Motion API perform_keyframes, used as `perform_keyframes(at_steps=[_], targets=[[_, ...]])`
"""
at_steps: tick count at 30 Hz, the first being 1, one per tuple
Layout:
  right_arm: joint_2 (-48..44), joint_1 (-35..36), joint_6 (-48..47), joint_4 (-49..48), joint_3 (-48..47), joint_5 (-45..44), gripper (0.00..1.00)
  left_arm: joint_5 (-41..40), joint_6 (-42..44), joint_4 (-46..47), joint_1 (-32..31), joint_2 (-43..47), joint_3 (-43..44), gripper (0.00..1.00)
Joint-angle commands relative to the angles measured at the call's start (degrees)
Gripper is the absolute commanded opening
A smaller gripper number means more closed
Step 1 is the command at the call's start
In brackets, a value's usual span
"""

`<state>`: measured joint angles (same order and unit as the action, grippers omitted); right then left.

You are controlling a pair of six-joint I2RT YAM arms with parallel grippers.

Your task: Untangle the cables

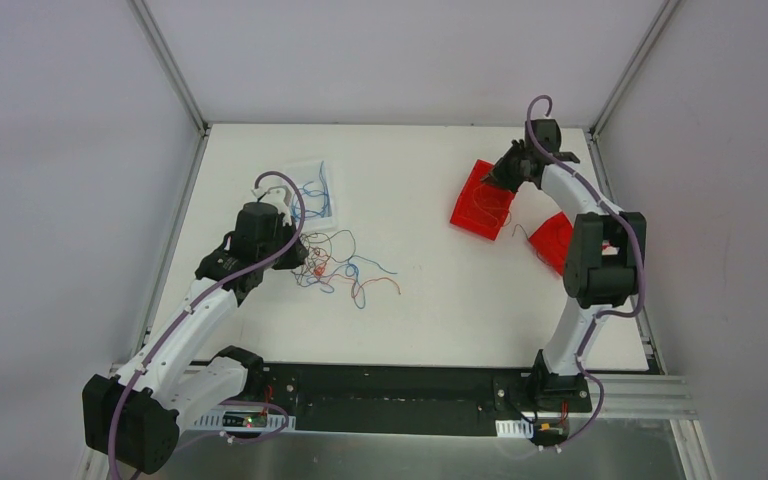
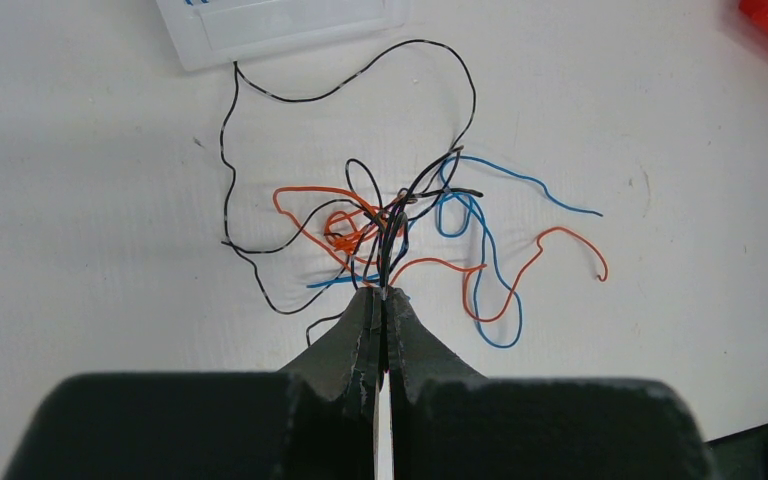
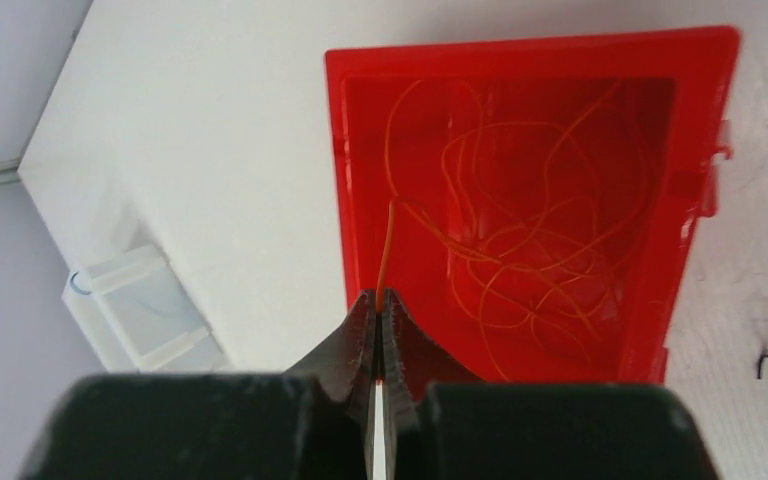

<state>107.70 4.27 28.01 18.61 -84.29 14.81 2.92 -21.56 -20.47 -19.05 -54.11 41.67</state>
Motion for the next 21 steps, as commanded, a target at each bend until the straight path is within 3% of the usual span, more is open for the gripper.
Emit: perform_keyframes(at_steps=[1,5,9,12,15,21], targets=[[1.31,0.01,-2.98,0.42,-0.64,-9.75,0.00,1.54,1.17,0.87,0.06,0.13,2.35,0.00],[3.04,3.27,-9.03,2.24,-1.56,-23.79,0.00,3.15,1.30,1.01,-0.07,-0.28,2.65,0.00],[6.07,5.50,-9.76,2.05,-0.76,-26.95,0.00,6.41,1.41,1.75,-0.93,-1.72,3.82,0.00],[6.89,6.65,-9.96,2.79,-1.49,-26.41,0.19,8.13,2.28,2.18,-2.86,-2.84,5.29,0.00],[3.00,7.82,-11.09,2.77,-0.82,-26.98,0.44,9.10,3.81,2.19,-5.26,-3.26,6.85,0.00],[-10.30,14.84,-16.63,4.36,3.58,-32.89,0.65,14.05,6.52,2.36,-7.76,-4.65,10.65,0.00]])
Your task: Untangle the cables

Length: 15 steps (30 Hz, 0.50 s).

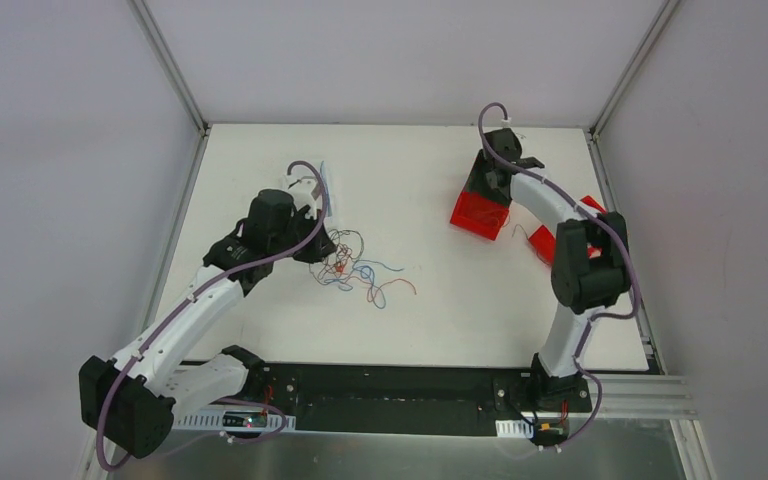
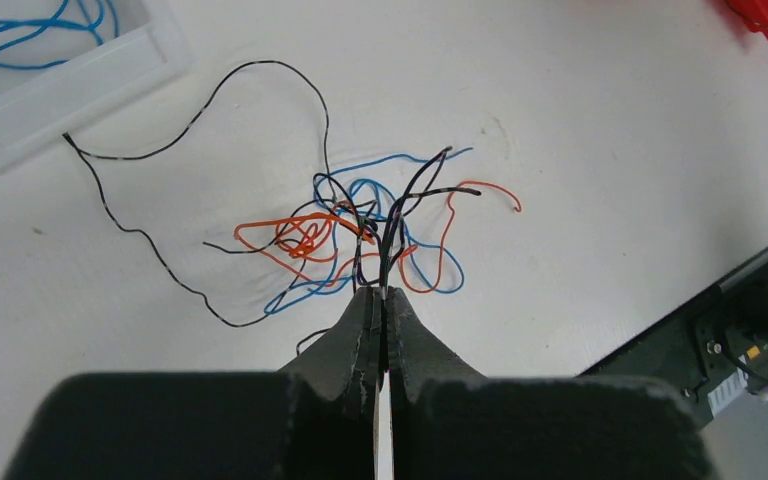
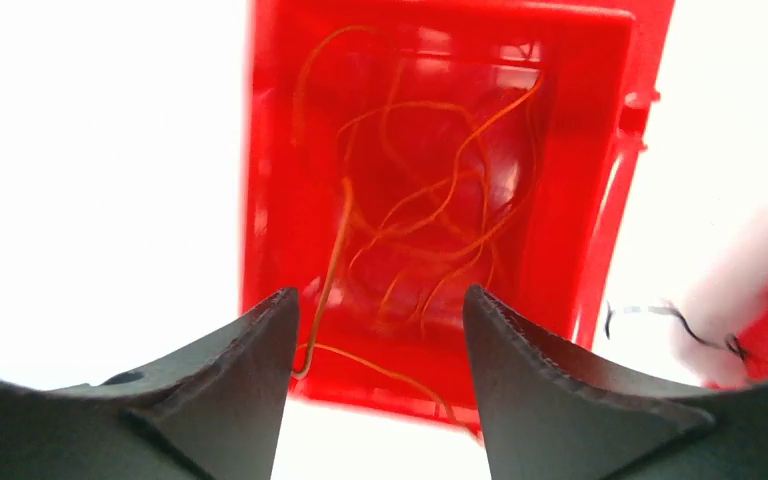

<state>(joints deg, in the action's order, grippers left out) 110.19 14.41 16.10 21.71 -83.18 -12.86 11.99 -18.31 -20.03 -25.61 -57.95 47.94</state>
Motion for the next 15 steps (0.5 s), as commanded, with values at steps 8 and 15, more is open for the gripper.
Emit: perform_keyframes(at_steps=[8,15], targets=[[-32.99,10.08,-7.69,-10.17,21.44,15.04,0.80,12.50,6.69,1.86,-1.73,-1.20,9.07,0.00],[-40.16,12.71,-6.26,-25.75,36.24,31.49,0.73,19.20,10.90,1.93,-1.82,-0.57,11.98,0.00]])
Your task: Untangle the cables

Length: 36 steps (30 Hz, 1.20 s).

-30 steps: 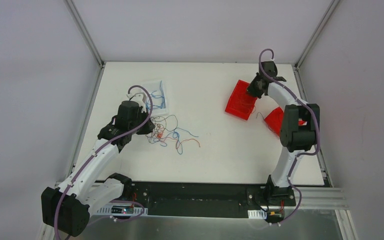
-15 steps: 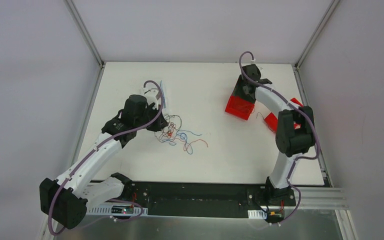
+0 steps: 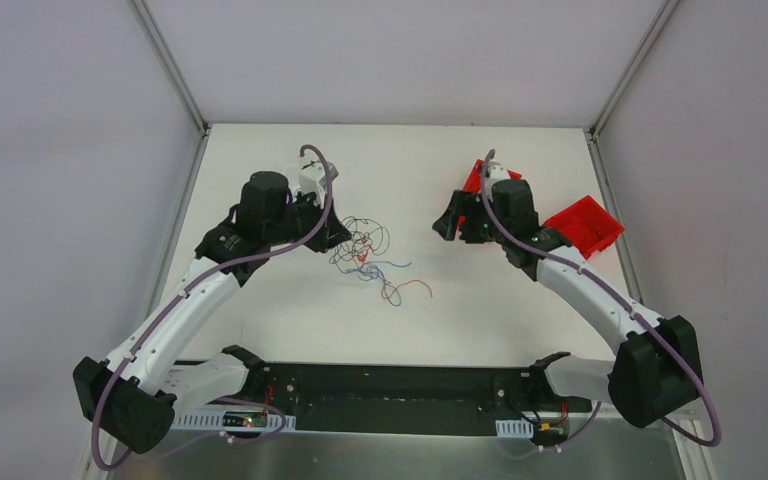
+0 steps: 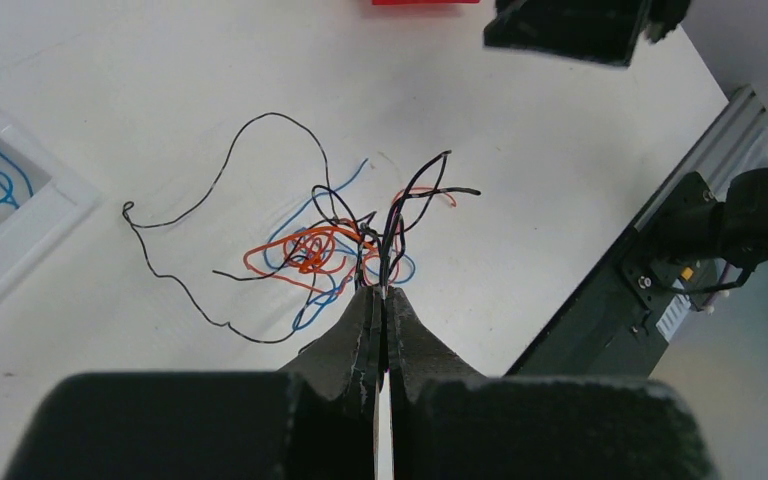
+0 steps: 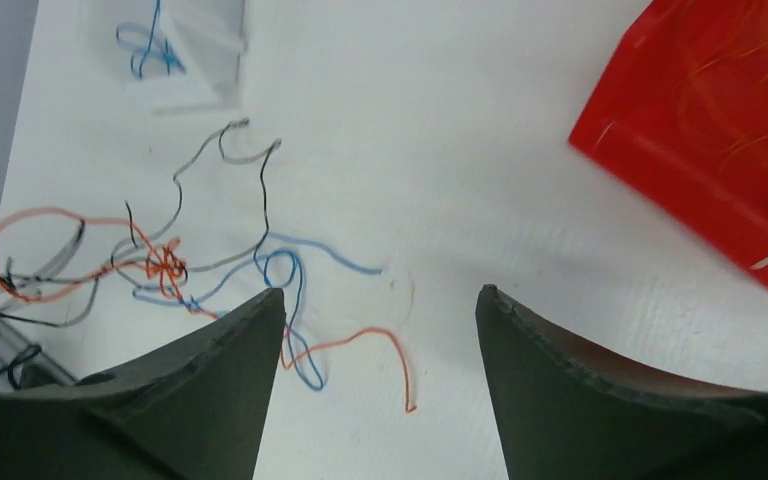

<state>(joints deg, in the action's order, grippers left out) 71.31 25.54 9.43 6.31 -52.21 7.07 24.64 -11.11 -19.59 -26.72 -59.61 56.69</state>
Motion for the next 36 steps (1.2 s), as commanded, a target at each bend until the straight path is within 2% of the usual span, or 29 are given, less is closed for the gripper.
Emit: perform_keyframes(at_steps=[1,7,9,13,18,23,27,30,36], targets=[[-0.81,1.83,1.85,-11.37,6.03,11.79,0.74,7.68,3.85,1.47,-0.72,1.03,3.63,0.00],[2.70,2.84,11.87,-22.80,10.55,17.77,0.81,10.34,4.04,2.10,-0.70,1.46,4.40,0.00],[3.36,3.96,12.87,-26.68,11.87,18.67,0.79,10.06,3.89,2.46,-0.70,1.76,4.67,0.00],[2.60,7.59,9.16,-29.89,15.32,17.75,0.77,8.11,2.53,2.89,-0.70,1.94,5.30,0.00],[-1.86,10.92,6.87,-35.59,22.47,16.89,0.68,6.78,1.60,2.98,-0.70,1.51,6.44,0.00],[-7.75,19.41,2.94,-32.50,24.78,7.11,0.65,5.92,0.07,2.93,-0.70,0.76,7.57,0.00],[-9.79,27.03,3.96,-32.40,25.47,-6.32,0.70,3.68,-0.64,2.89,-0.75,0.55,7.96,0.00],[-8.20,30.34,7.33,-34.30,25.19,-13.46,0.69,1.75,-1.81,2.92,-0.70,0.44,8.09,0.00],[1.73,32.82,10.99,-37.61,19.89,-16.41,0.68,1.46,-4.05,2.97,-0.70,-0.57,8.70,0.00]])
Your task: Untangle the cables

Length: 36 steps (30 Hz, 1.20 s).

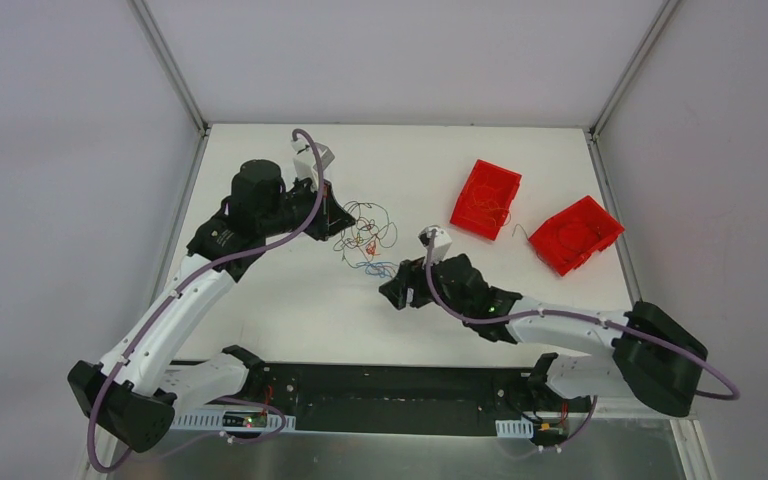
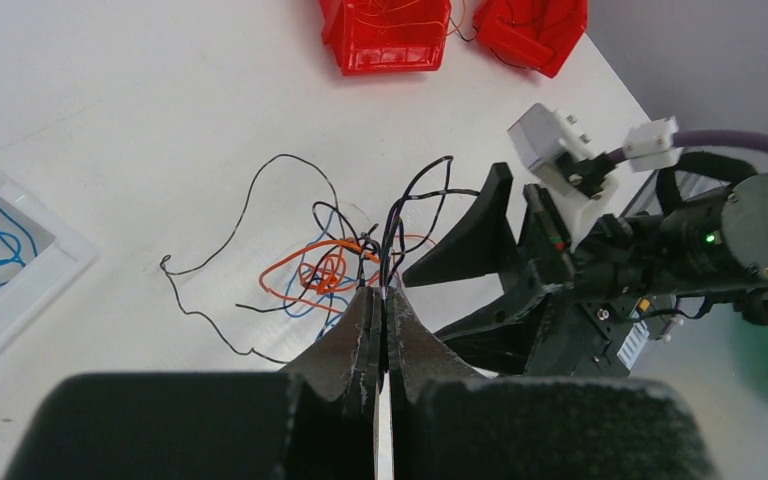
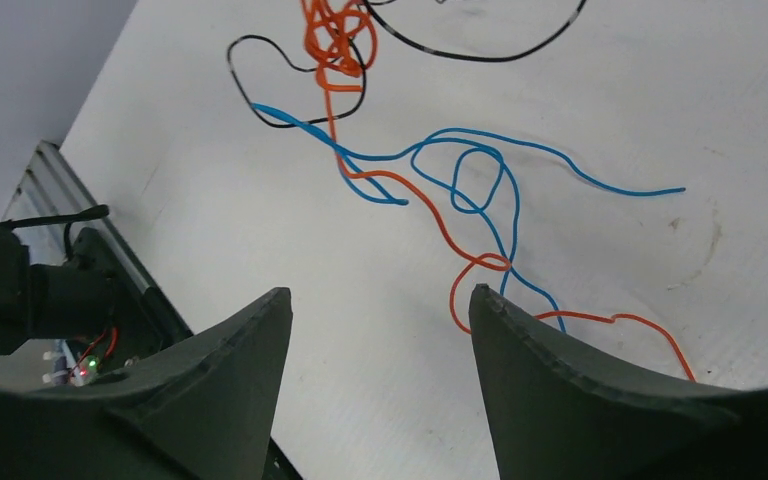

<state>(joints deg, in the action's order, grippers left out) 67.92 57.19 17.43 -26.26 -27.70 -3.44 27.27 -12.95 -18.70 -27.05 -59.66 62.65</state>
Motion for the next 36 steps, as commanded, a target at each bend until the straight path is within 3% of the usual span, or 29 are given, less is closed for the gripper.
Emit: perform_keyframes(at_steps=[1,13,18,23,25,29,36], targets=[[6.72,1.29,3.49,-5.84,-5.38,-6.15,0.68,-1.25,-2.32,2.13,-0.37,-0.68,2.76,0.00],[17.19,1.24,6.70,-10.84,-11.52,-9.89,0.68,-1.32,-3.05,2.09,-0.37,-0.49,2.30,0.00],[18.54,1.21,5.94,-11.30,-12.55,-11.07,0.49,-1.50,-3.14,2.17,-0.38,-0.32,2.62,0.00],[19.12,1.25,2.72,-11.97,-12.45,-11.25,0.44,-2.22,-4.21,2.20,-0.38,-0.21,3.37,0.00],[19.23,1.18,1.77,-11.89,-12.71,-11.42,0.34,-2.54,-5.08,2.10,-0.37,-0.44,3.74,0.00],[18.89,1.31,0.71,-11.88,-12.48,-11.99,0.03,-2.76,-5.94,2.13,-0.37,-0.94,4.39,0.00],[15.45,1.34,1.07,-10.92,-8.97,-13.56,0.00,-6.08,-5.74,2.05,-0.37,-1.19,5.08,0.00]])
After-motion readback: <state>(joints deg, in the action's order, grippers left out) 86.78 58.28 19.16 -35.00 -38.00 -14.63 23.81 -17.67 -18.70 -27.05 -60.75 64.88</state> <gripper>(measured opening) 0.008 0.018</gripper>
